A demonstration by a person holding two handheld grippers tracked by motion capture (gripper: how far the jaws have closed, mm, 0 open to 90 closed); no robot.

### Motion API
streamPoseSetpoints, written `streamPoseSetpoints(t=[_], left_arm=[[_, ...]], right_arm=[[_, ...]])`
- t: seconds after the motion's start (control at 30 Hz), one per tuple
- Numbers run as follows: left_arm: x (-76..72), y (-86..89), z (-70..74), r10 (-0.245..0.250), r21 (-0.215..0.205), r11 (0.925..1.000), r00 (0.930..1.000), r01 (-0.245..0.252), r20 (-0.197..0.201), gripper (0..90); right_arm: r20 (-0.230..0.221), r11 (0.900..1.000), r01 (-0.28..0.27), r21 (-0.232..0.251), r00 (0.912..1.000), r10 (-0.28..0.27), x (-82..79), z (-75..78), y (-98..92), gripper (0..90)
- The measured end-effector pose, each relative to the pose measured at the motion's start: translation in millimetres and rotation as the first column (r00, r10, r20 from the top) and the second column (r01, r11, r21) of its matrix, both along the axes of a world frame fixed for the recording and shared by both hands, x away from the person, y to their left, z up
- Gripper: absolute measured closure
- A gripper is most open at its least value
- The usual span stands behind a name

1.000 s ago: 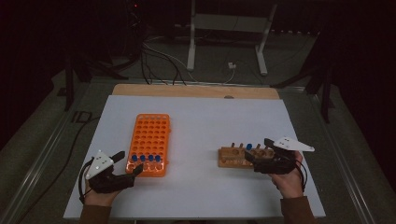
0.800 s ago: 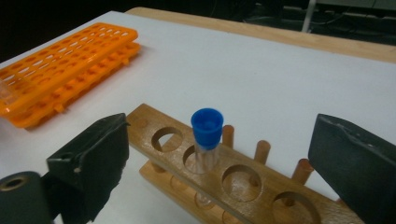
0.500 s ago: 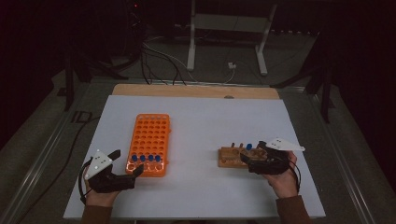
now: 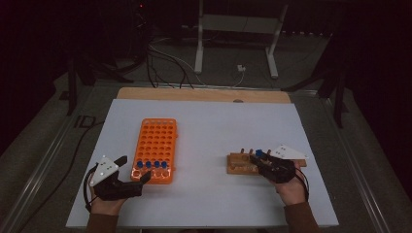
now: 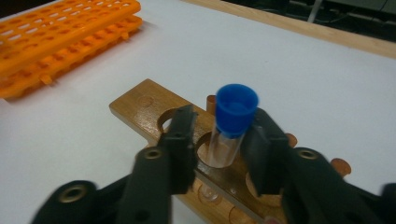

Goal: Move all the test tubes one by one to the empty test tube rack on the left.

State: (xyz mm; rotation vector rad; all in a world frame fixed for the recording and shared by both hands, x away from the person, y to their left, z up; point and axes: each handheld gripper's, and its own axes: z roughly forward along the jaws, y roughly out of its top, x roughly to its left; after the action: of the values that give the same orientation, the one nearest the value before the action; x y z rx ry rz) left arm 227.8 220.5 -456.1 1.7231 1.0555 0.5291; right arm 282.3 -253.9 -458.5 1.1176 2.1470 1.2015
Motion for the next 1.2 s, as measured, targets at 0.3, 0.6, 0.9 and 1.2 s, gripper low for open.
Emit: streamPoseSetpoints(t=[0.3, 0.6, 0.9, 1.2], left_arm=[[-1.6, 0.4, 3.3, 0.002, -0.007, 1.0, 1.0, -0.002, 0.008, 1.2], [-1.9, -2.3, 8.2, -0.011, -0.003, 0.9999, 0.9998, 0.011, 0.015, 1.3], [-3.8, -11.4, 21.3, -0.044, -0.006, 0.999, 0.998, 0.045, 0.045, 1.6], [-3.6, -34.6, 37.4, -0.099, -0.002, 0.9951, 0.9919, 0.099, 0.08, 1.6]], right_arm=[[0.019, 1.0, -0.003, -0.022, 0.9998, 0.004, -0.1, 0.7, 6.2, 76.9], [0.055, 1.0, -0.001, 0.016, 0.9985, 0.0, -2.2, 19.5, 1.3, 77.1], [0.078, 0.998, -0.007, 0.059, 0.997, 0.003, -4.4, 46.4, -4.2, 77.1], [0.099, 0.993, -0.067, 0.099, 0.9935, 0.057, -9.4, 70.6, 0.7, 77.1]])
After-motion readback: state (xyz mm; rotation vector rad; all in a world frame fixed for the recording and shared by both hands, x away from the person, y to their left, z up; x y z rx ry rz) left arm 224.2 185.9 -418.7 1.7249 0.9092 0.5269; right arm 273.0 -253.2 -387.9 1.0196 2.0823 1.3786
